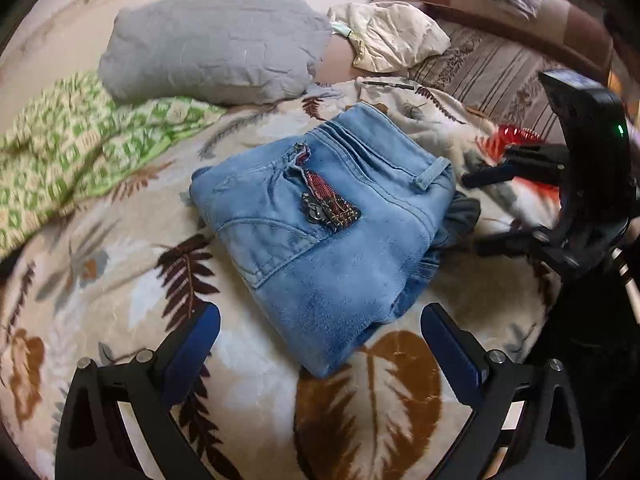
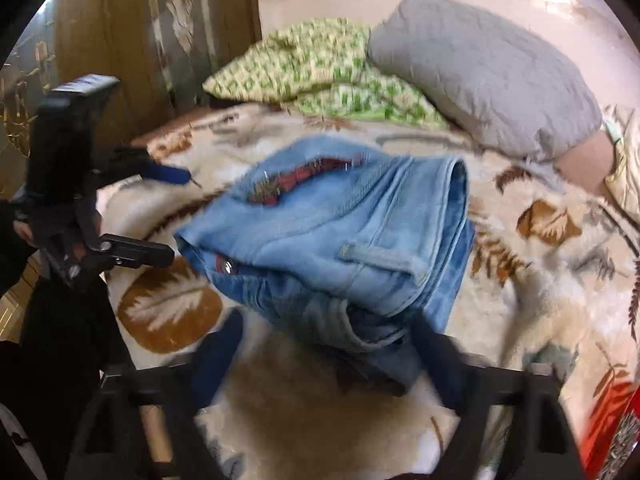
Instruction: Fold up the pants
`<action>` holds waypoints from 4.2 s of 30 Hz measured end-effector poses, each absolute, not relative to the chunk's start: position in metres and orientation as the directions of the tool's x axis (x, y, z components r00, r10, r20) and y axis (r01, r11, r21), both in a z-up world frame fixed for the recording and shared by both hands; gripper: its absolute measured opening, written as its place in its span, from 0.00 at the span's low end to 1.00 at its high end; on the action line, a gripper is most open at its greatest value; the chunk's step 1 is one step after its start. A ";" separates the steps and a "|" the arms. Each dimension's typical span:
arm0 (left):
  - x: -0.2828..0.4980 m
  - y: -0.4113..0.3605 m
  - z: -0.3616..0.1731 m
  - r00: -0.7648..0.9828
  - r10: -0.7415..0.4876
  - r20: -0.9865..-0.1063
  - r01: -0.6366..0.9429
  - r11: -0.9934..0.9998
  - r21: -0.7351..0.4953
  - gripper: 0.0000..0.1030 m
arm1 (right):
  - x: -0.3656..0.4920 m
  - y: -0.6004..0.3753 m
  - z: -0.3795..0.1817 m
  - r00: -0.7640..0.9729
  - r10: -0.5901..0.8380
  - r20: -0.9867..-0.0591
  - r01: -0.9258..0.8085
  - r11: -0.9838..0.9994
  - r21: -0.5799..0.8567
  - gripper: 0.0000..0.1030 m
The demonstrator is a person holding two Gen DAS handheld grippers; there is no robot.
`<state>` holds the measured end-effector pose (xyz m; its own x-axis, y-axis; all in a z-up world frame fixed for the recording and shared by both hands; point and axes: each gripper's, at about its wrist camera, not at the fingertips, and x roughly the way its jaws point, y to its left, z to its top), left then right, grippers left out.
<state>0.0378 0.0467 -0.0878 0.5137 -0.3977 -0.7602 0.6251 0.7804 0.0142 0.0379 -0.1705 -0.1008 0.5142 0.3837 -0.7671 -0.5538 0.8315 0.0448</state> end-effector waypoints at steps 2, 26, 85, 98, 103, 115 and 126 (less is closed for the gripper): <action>0.039 0.045 -0.093 0.512 -0.399 -0.761 0.636 0.772 0.023 0.83 | 0.043 -0.173 -0.105 0.508 0.381 -0.773 -0.534 0.843 0.065 0.45; 0.045 0.092 -0.087 0.456 -0.463 -0.760 0.425 0.864 -0.271 0.98 | 0.029 -0.206 -0.067 0.628 0.338 -0.701 -0.336 0.930 0.147 1.00; 0.134 0.061 -0.139 0.298 -0.602 -0.740 0.134 0.795 -0.592 0.44 | 0.129 -0.215 -0.139 0.423 0.479 -0.769 -0.057 0.861 0.505 0.42; 0.140 0.062 -0.044 0.489 -0.562 -0.667 0.344 0.827 -0.444 0.32 | 0.113 -0.190 -0.050 0.643 0.455 -0.616 -0.184 0.872 0.453 0.31; 0.162 0.067 -0.076 0.434 -0.541 -0.720 0.310 0.840 -0.445 0.32 | 0.133 -0.178 -0.083 0.595 0.453 -0.664 -0.124 0.868 0.481 0.31; 0.173 0.086 -0.157 0.367 -0.563 -0.740 0.223 0.826 -0.518 0.54 | 0.144 -0.176 -0.154 0.532 0.422 -0.734 -0.062 0.884 0.463 0.39; 0.145 0.089 -0.129 0.487 -0.460 -0.743 0.251 0.888 -0.385 0.98 | 0.136 -0.178 -0.123 0.564 0.288 -0.774 -0.053 0.948 0.314 0.97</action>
<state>0.1453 0.0889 -0.1289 0.4870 -0.4596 -0.7427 0.2510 0.8881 -0.3850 0.1363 -0.1781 -0.1229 0.5637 0.2878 -0.7742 -0.0529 0.9480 0.3138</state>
